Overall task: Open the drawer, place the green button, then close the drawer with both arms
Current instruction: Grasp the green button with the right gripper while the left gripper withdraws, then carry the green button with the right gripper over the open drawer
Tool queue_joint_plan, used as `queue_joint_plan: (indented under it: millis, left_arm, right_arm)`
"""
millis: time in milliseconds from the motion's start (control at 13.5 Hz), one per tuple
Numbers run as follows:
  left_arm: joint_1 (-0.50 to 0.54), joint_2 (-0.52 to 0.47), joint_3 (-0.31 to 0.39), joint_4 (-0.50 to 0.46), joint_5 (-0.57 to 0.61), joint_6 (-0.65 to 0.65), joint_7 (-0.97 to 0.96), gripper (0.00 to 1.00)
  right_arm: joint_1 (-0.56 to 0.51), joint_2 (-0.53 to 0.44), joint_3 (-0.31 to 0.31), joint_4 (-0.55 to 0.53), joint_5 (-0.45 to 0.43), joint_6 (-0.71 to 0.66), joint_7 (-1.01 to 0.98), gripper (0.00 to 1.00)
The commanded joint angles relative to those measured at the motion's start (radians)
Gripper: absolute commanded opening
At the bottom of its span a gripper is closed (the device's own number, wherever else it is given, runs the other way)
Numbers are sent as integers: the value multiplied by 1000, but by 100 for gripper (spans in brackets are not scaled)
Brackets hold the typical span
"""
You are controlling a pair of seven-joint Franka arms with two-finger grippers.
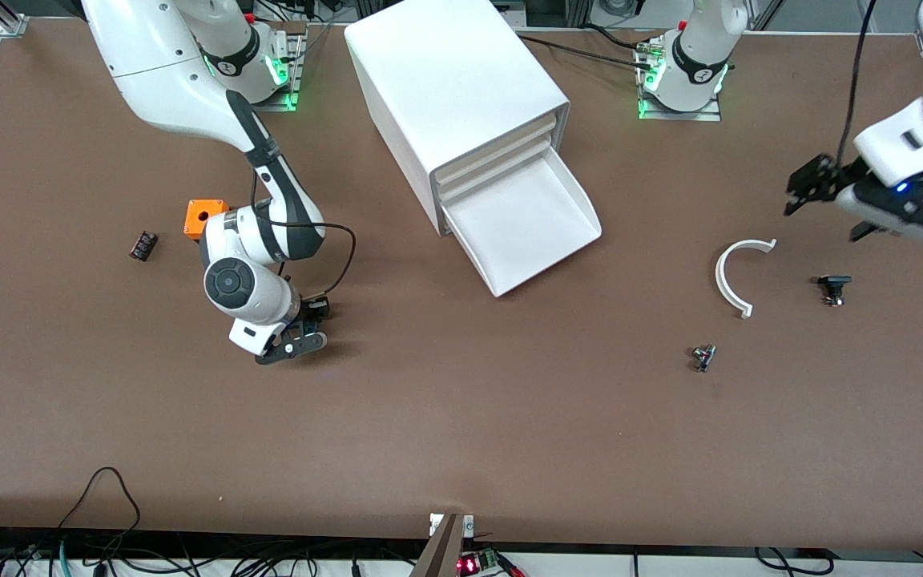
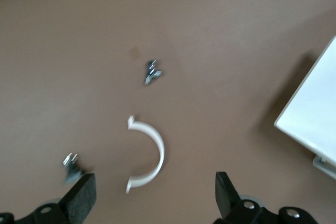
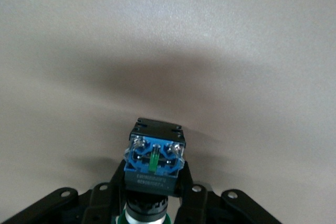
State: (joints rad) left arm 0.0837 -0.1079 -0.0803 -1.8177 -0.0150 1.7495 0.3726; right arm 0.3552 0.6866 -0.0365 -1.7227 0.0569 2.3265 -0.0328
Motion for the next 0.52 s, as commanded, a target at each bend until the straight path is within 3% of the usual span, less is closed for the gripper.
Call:
queue_joint_plan:
  millis: [0,444]
  left_arm:
    - [10,8,-1,73,56,-91,-87,100]
    - [8,11,4,72,46,-126,-259,100]
  right_arm:
    - [-4,-5,6,35,14,-9,-28,32]
    - [-2,-62,159,256,-5,-206,-111,33]
